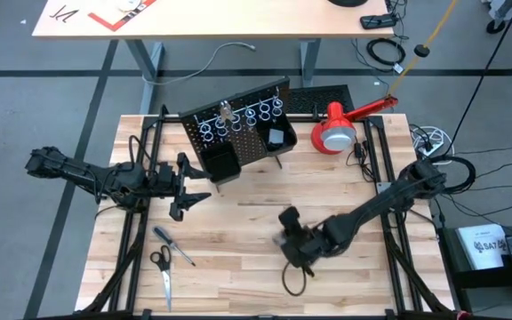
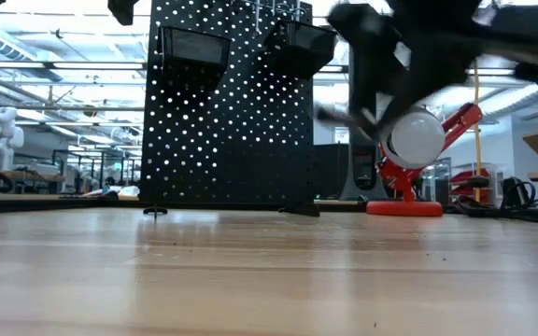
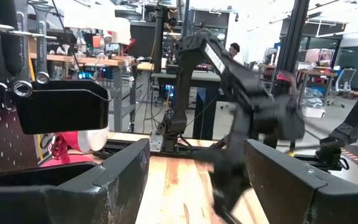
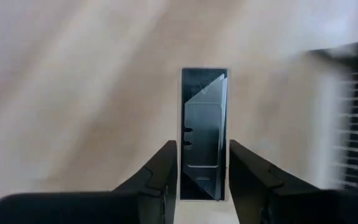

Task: Hang tools onto peg board
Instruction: Put the blade dispenser into the bottom black basket on the pegboard

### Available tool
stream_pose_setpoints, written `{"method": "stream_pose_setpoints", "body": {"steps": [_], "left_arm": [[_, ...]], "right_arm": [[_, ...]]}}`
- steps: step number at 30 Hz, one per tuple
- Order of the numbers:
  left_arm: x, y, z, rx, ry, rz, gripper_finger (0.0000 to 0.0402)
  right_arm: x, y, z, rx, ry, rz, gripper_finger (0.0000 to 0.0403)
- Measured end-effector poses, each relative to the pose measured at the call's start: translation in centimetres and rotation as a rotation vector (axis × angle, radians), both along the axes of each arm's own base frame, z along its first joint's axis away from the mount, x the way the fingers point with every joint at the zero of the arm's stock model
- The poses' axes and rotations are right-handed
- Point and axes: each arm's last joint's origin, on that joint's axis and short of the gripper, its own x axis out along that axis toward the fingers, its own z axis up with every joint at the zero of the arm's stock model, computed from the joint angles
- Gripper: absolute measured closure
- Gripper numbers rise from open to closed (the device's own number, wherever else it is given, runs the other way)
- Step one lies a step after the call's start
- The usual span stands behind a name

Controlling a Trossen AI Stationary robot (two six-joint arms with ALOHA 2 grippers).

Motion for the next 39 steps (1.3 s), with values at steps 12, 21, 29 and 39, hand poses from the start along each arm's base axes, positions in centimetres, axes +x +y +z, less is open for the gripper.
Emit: {"method": "stream_pose_setpoints", "body": {"steps": [12, 21, 29, 39], "left_arm": [[-0.1, -0.1, 0.5, -0.002, -0.051, -0.052, 0.0132], [-0.1, -0.1, 0.6, 0.0, -0.061, -0.053, 0.0132], [-0.4, -0.4, 1.6, 0.048, -0.172, -0.135, 0.0132], [-0.6, -0.7, 2.2, 0.05, -0.238, -0.219, 0.0132]], "right_arm": [[4.0, -3.3, 11.2, -0.237, -0.367, -0.049, 0.0301], [7.5, -6.5, 13.1, -0.394, -0.551, 0.026, 0.0301], [8.8, -10.2, 13.9, -0.376, -0.634, 0.059, 0.0301], [11.1, -13.2, 11.2, -0.359, -0.602, 0.065, 0.0301]]}}
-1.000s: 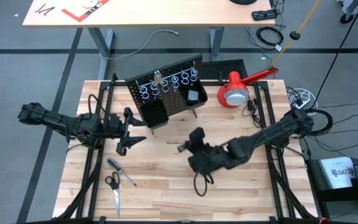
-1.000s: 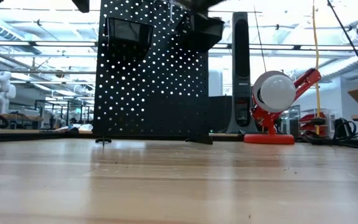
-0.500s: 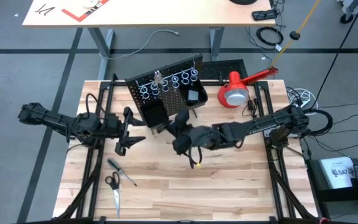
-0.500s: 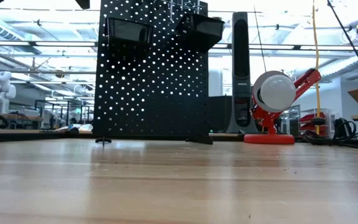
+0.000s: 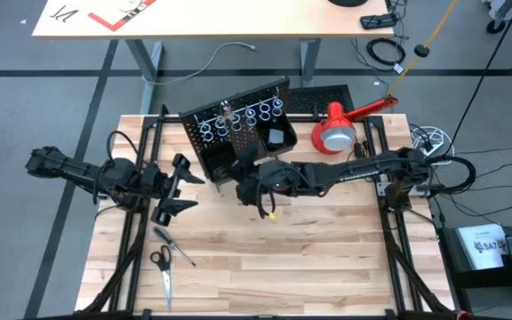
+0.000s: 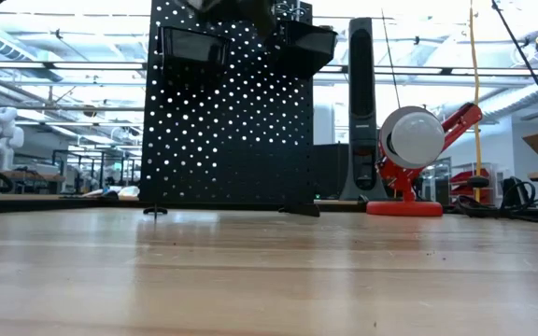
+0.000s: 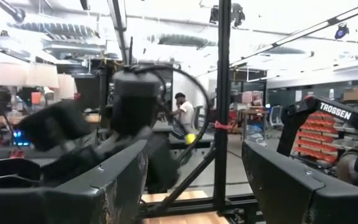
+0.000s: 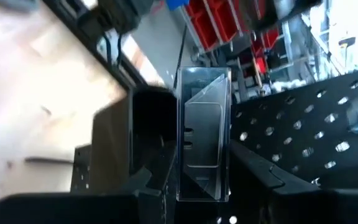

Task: Hang tools onto peg board
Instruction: Put the blade dispenser into the bottom black basket on the pegboard, then unhang the pliers from the pegboard to the table

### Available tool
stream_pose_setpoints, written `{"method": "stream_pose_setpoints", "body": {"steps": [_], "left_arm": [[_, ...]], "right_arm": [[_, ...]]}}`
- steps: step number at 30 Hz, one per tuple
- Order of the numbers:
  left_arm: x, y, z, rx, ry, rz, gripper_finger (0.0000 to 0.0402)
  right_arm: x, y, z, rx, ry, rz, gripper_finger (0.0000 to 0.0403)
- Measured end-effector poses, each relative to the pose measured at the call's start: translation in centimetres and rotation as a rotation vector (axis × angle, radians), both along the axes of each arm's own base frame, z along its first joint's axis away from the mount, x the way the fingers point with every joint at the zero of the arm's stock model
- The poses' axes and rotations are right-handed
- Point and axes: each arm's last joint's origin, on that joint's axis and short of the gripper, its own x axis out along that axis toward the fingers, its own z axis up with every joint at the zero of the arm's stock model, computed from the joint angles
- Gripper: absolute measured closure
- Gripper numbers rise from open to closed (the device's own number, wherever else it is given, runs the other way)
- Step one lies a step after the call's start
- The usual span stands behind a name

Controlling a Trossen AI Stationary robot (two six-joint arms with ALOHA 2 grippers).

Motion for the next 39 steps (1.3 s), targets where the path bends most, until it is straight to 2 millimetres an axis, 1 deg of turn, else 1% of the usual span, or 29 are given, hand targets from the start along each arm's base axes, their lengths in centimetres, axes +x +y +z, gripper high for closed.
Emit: {"method": "stream_pose_setpoints", "body": {"steps": [2, 3, 6, 11, 16, 18, 21, 25, 27, 29, 32, 36, 39], "left_arm": [[0.0, 0.0, 0.0, 0.002, 0.0, -0.002, 0.0132], [0.0, 0.0, 0.0, 0.004, 0.001, -0.001, 0.0132], [0.0, 0.0, 0.0, 0.008, 0.002, 0.0, 0.0132], [0.0, 0.0, -0.1, 0.022, 0.008, 0.005, 0.0132], [0.0, 0.0, -0.1, 0.008, 0.013, -0.001, 0.0132], [0.0, 0.0, -0.2, 0.004, 0.017, -0.002, 0.0132], [0.0, 0.0, -0.2, 0.004, 0.017, -0.002, 0.0132], [0.0, 0.0, -0.2, 0.012, 0.015, 0.001, 0.0132], [0.0, 0.0, -0.2, 0.011, 0.015, 0.001, 0.0132], [0.0, 0.0, -0.2, 0.011, 0.016, 0.0, 0.0132], [0.0, 0.0, -0.2, 0.004, 0.018, -0.002, 0.0132], [0.1, 0.0, -0.2, 0.003, 0.026, -0.002, 0.0132], [0.1, 0.0, -0.3, 0.003, 0.038, 0.007, 0.0132]], "right_arm": [[0.3, -0.3, -0.3, -0.011, 0.001, -0.008, 0.0297], [0.3, -0.4, -0.3, -0.023, 0.002, -0.009, 0.0289], [0.3, -0.2, 0.2, -0.061, -0.023, 0.007, 0.0252], [0.4, -0.1, 0.7, -0.076, -0.072, -0.014, 0.019], [0.4, 0.2, 0.7, -0.067, -0.076, -0.017, 0.0148], [0.3, 0.2, 0.8, -0.082, -0.083, -0.04, 0.014], [0.3, 0.7, 1.3, -0.15, -0.101, -0.068, 0.0138], [0.1, 2.4, 2.4, -0.247, -0.171, -0.051, 0.0145], [-0.1, 3.2, 3.0, -0.251, -0.22, -0.073, 0.0146], [-0.4, 4.2, 3.3, -0.211, -0.262, -0.09, 0.0146], [-1.0, 6.0, 3.4, -0.077, -0.29, -0.035, 0.0148], [-1.9, 8.0, 3.1, 0.181, -0.262, 0.106, 0.016], [-2.2, 8.8, 2.3, 0.305, -0.203, 0.136, 0.0181]]}}
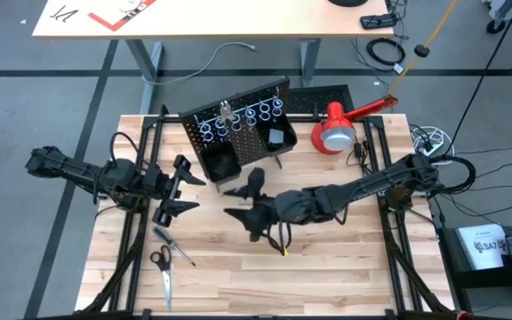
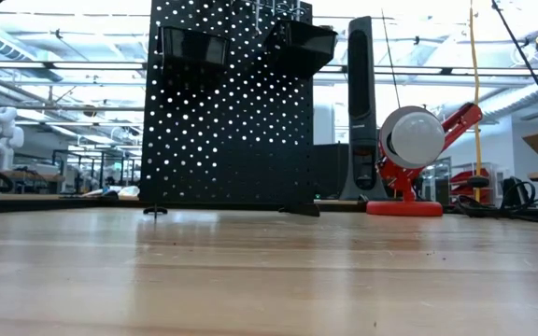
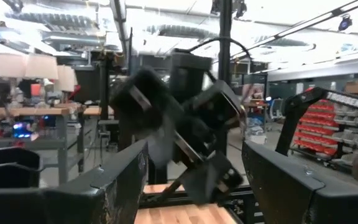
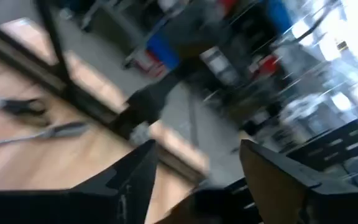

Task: Hang tools onto peg board
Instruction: Unhang the pliers from the pegboard to the table

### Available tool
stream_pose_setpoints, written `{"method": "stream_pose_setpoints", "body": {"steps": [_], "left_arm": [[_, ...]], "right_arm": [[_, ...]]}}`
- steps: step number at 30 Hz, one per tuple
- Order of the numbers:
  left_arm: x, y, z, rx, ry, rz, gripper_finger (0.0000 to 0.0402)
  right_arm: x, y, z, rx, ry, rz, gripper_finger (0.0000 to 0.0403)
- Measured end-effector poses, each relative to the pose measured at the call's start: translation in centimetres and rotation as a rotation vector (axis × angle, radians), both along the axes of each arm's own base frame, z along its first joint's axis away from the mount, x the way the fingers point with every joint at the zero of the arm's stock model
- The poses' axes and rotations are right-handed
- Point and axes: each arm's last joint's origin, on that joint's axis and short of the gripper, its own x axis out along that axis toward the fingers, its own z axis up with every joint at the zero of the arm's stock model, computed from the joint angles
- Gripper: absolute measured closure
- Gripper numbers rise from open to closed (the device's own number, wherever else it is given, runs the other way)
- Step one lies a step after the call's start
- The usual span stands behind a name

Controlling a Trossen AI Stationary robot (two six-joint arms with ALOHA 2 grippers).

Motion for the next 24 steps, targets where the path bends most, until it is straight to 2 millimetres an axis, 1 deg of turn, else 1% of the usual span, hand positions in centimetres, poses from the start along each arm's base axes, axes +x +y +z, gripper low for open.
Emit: {"method": "stream_pose_setpoints", "body": {"steps": [3, 5, 7, 10, 11, 16, 19, 21, 24], "left_arm": [[0.1, 0.1, -0.1, -0.011, 0.017, 0.048, 0.0132], [0.1, 0.2, -0.3, -0.016, 0.034, 0.083, 0.0132], [0.2, 0.3, -0.4, -0.02, 0.05, 0.112, 0.0132], [0.2, 0.4, -0.5, -0.029, 0.06, 0.151, 0.0132], [0.2, 0.4, -0.5, -0.031, 0.062, 0.159, 0.0132], [0.2, 0.4, -0.5, -0.039, 0.065, 0.162, 0.0132], [0.2, 0.4, -0.5, -0.049, 0.067, 0.158, 0.0132], [0.2, 0.4, -0.5, -0.048, 0.067, 0.162, 0.0132], [0.2, 0.5, -0.5, -0.056, 0.065, 0.189, 0.0132]], "right_arm": [[-0.4, 0.7, -0.9, 0.072, 0.079, 0.018, 0.0215], [-0.6, 1.0, -1.5, 0.114, 0.133, 0.013, 0.0248], [-0.9, 1.4, -2.0, 0.144, 0.179, 0.009, 0.0293], [-1.2, 2.0, -2.4, 0.171, 0.214, 0.032, 0.0375], [-1.3, 2.1, -2.4, 0.176, 0.22, 0.043, 0.0388], [-1.4, 2.8, -2.2, 0.236, 0.193, 0.082, 0.0401], [-1.4, 2.9, -1.4, 0.263, 0.133, 0.1, 0.0402], [-2.2, 2.8, 0.1, 0.27, 0.086, 0.112, 0.0402], [-4.4, 1.9, 3.7, 0.302, -0.017, 0.124, 0.0402]]}}
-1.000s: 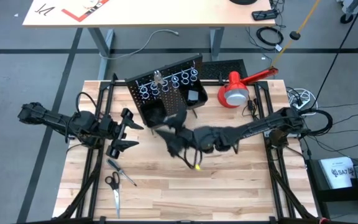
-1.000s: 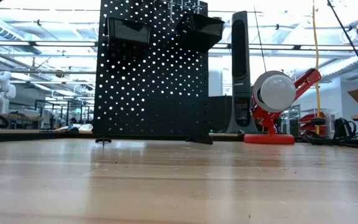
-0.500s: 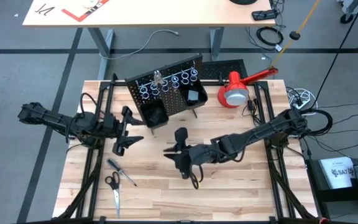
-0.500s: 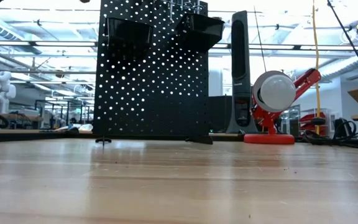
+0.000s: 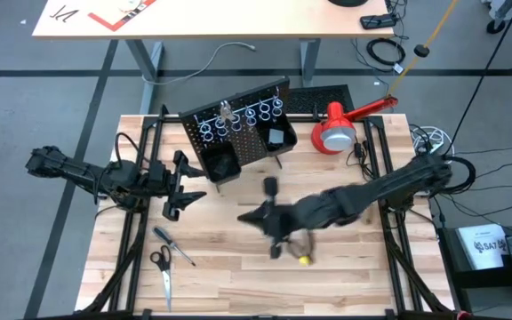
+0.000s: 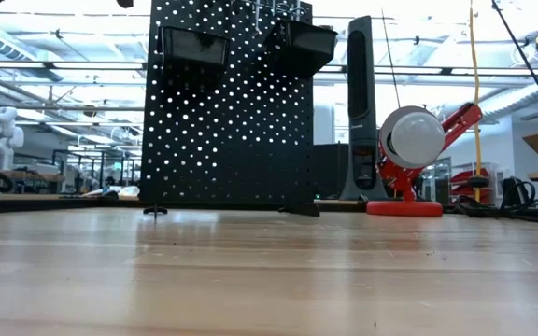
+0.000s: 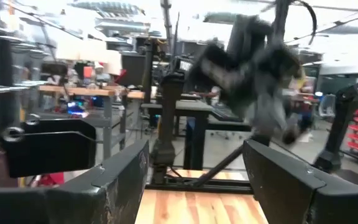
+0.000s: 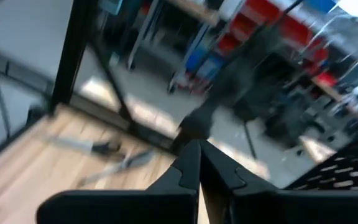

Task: Hang tools onto peg board
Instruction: Unhang the pliers from the pegboard to the table

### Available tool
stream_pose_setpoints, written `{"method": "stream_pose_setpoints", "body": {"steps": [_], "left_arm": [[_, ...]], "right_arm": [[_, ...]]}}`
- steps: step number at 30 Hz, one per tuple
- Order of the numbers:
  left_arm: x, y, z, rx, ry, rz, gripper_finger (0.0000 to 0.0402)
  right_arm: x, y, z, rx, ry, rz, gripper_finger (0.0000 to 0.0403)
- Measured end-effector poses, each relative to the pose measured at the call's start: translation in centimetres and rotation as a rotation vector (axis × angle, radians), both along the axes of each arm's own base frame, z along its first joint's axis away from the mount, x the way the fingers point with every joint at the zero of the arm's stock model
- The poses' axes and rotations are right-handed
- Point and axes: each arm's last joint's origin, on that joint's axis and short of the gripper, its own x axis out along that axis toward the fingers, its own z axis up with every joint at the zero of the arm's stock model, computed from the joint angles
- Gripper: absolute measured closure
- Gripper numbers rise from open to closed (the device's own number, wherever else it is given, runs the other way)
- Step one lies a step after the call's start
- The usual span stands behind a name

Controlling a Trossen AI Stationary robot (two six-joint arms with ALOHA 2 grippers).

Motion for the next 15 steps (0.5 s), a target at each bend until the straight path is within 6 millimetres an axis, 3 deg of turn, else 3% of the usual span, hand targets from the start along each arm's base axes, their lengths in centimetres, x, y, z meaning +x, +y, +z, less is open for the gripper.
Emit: {"method": "stream_pose_setpoints", "body": {"steps": [3, 8, 11, 15], "left_arm": [[-0.1, 0.2, 0.1, 0.001, -0.006, 0.046, 0.0132], [-0.4, 0.2, 0.7, -0.003, -0.028, 0.05, 0.0141], [-0.5, 0.3, 1.0, -0.002, -0.038, 0.052, 0.0157], [-0.8, 0.4, 1.3, 0.017, -0.055, 0.061, 0.0179]], "right_arm": [[-2.7, -1.1, 2.4, 0.021, -0.061, -0.003, 0.0402], [-7.7, -3.6, 3.2, 0.054, -0.124, -0.081, 0.0403], [-11.0, -5.1, 2.2, 0.077, -0.153, -0.159, 0.0403], [-15.0, -6.6, -0.7, 0.136, -0.159, -0.183, 0.0403]]}}
